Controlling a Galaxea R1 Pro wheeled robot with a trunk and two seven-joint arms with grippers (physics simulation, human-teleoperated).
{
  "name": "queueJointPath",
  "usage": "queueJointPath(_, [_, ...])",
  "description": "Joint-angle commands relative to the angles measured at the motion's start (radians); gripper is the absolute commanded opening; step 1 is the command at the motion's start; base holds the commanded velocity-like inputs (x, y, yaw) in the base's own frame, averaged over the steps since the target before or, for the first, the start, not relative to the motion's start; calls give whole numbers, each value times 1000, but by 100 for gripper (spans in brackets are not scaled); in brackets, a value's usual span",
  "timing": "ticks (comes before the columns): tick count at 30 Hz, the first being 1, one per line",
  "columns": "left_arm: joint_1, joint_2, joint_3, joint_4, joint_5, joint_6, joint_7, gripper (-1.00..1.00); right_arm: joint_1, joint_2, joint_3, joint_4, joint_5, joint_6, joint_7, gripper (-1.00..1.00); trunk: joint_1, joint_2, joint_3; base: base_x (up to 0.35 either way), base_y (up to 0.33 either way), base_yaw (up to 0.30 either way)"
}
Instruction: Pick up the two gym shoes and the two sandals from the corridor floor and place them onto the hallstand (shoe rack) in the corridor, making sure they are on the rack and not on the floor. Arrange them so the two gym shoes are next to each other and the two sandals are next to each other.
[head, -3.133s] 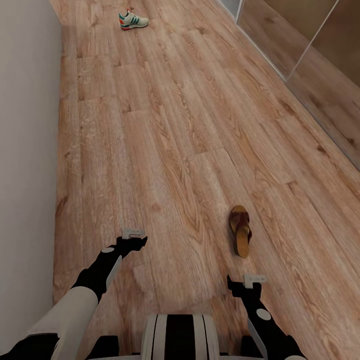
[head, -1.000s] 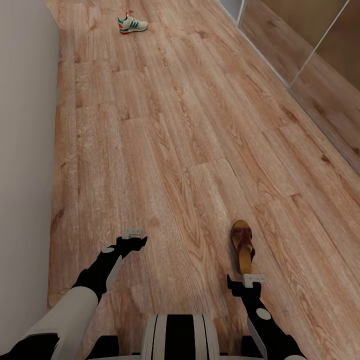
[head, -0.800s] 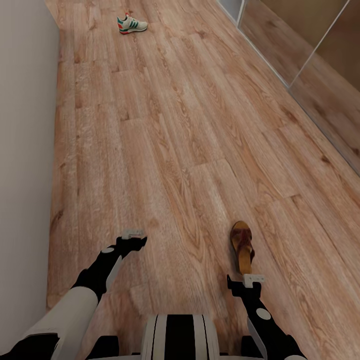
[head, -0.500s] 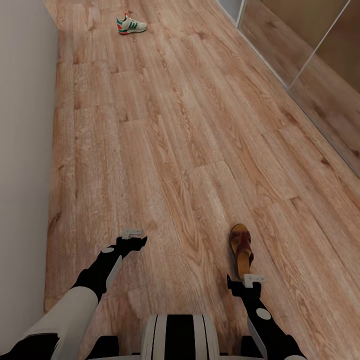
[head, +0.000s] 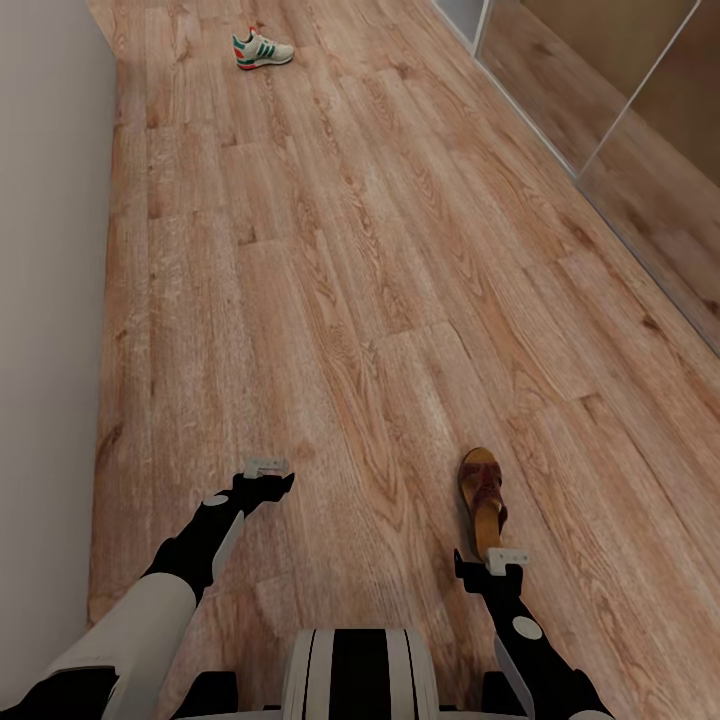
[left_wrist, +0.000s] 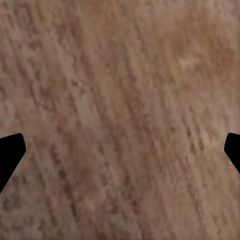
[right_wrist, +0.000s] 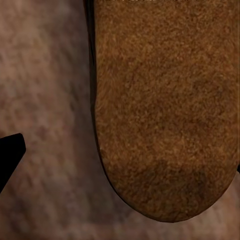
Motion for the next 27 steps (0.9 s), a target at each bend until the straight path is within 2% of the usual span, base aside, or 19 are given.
queueJointPath(1, [0, -1, 7, -2, -9, 6, -8, 100, 0, 1, -4, 1, 6, -3, -1, 100, 0, 0, 0, 0, 0, 0])
queueJointPath(19, [0, -1, 7, -2, -9, 6, -7, 100, -1, 0, -4, -1, 6, -3, -1, 100, 0, 0, 0, 12, 0, 0])
queueJointPath(20, [0, -1, 7, -2, -9, 6, -7, 100, -1, 0, -4, -1, 6, -3, -1, -100, 0, 0, 0, 108, 0, 0])
queueJointPath(27, [0, -1, 7, -2, -9, 6, -9, 100, -1, 0, -4, -1, 6, -3, -1, -100, 0, 0, 0, 46, 0, 0])
